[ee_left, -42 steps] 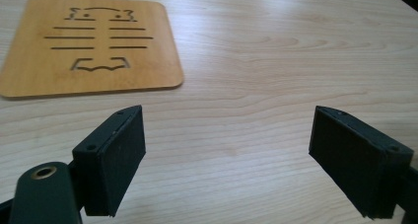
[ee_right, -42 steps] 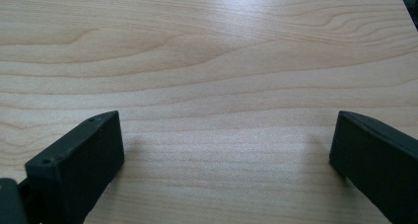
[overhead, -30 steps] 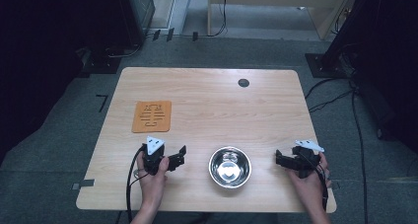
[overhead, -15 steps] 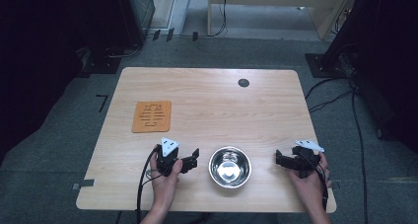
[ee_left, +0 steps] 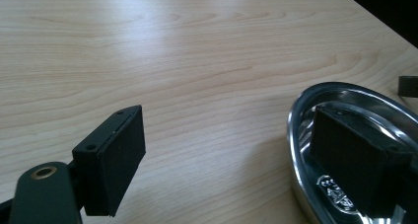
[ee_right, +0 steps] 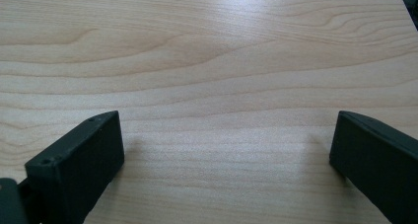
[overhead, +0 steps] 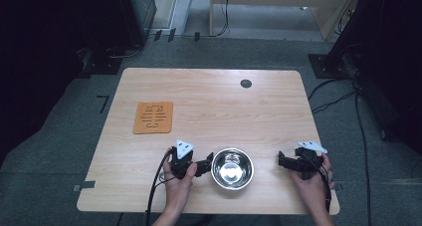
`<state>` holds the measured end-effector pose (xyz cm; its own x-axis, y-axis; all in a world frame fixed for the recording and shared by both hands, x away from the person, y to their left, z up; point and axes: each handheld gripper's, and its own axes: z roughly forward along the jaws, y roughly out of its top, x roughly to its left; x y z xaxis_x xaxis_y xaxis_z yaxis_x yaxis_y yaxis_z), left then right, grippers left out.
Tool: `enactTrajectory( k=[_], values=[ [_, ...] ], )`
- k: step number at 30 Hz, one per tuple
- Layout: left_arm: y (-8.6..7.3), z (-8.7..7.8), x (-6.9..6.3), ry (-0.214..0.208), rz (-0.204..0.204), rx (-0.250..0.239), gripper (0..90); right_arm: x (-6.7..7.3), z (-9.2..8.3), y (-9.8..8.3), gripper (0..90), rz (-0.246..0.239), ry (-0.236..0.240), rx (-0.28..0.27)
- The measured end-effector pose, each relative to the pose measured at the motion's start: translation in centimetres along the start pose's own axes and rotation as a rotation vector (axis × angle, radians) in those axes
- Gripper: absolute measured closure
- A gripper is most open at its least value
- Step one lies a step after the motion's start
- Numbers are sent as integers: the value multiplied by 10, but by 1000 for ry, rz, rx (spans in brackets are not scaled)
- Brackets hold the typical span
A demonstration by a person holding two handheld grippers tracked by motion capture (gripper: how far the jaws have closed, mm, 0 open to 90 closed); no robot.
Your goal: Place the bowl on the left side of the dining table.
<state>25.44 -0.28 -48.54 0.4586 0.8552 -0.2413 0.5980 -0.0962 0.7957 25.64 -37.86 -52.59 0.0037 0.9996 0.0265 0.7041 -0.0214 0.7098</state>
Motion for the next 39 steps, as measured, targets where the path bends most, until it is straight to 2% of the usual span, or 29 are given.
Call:
enactTrajectory(
  k=[4,8,11,15,17,19,22,24,25,29,35,39],
  values=[
    [-1,4,-4,-45,-19,16,137,0,0,0,0,0,0,0],
    [-3,10,-12,-49,-16,34,137,0,0,0,0,0,0,0],
    [-5,15,-18,-57,-15,69,138,0,0,0,0,0,0,0],
    [-6,19,-22,-42,-4,115,172,0,0,0,0,0,0,0],
    [-8,23,-25,-11,5,146,240,0,0,0,0,0,0,0],
    [-10,24,-25,-9,7,163,349,0,0,0,0,0,0,0],
    [-9,26,-24,-38,13,167,510,0,0,0,0,0,0,0],
    [-8,27,-23,-38,14,172,572,0,0,0,0,0,0,0],
    [-7,27,-22,-40,16,177,572,0,0,0,0,0,0,0],
    [-5,30,-23,-65,34,198,671,0,0,0,0,0,0,0],
    [-1,30,-19,-124,21,175,789,0,0,0,0,0,1,0],
    [0,30,-17,-146,7,177,811,0,0,0,0,0,0,0]
  ],
)
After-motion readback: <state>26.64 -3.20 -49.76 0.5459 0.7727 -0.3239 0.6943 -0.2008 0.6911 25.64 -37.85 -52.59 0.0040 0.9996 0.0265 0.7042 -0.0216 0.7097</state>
